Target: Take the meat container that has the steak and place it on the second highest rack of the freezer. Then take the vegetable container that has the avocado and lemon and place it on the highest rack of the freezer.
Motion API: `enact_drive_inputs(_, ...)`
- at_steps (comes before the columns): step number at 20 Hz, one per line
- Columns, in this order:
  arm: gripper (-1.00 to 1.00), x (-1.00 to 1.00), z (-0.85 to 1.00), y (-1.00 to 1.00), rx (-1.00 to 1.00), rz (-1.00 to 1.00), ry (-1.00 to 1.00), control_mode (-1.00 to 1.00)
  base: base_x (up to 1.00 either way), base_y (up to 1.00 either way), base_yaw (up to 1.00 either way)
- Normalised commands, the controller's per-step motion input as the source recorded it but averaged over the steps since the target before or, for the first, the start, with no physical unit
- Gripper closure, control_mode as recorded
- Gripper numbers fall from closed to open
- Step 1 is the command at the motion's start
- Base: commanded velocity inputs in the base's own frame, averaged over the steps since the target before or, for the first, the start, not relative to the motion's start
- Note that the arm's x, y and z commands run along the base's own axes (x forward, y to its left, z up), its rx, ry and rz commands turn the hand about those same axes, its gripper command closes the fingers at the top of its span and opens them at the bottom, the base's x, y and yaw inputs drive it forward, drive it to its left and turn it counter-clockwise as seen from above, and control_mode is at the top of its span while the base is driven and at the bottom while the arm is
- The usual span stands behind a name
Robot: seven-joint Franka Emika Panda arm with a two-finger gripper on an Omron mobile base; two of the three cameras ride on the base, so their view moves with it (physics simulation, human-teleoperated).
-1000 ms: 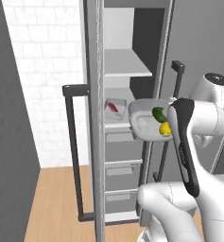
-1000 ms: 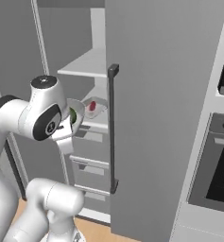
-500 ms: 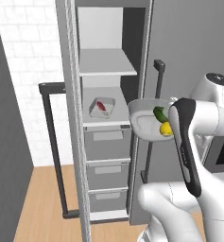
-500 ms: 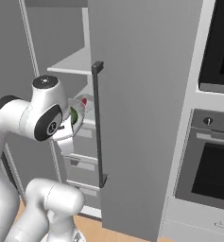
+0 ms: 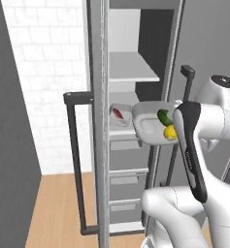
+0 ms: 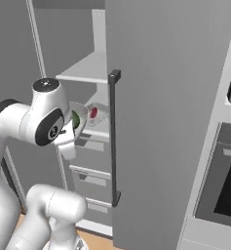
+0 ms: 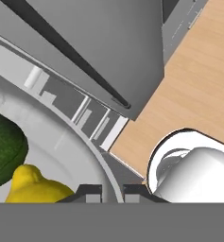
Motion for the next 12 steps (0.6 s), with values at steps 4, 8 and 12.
enact_drive_inputs(4, 1.0, 0.0, 0.0, 0.0, 0.0, 0.0, 0.0, 1.0, 0.71, -0.02, 0.0)
enact_drive_inputs(8, 1.0, 0.0, 0.0, 0.0, 0.0, 0.0, 0.0, 1.0, 0.58, -0.26, -0.05)
enact_drive_inputs(12, 1.0, 0.0, 0.0, 0.0, 0.0, 0.0, 0.0, 1.0, 0.11, 0.01, -0.03)
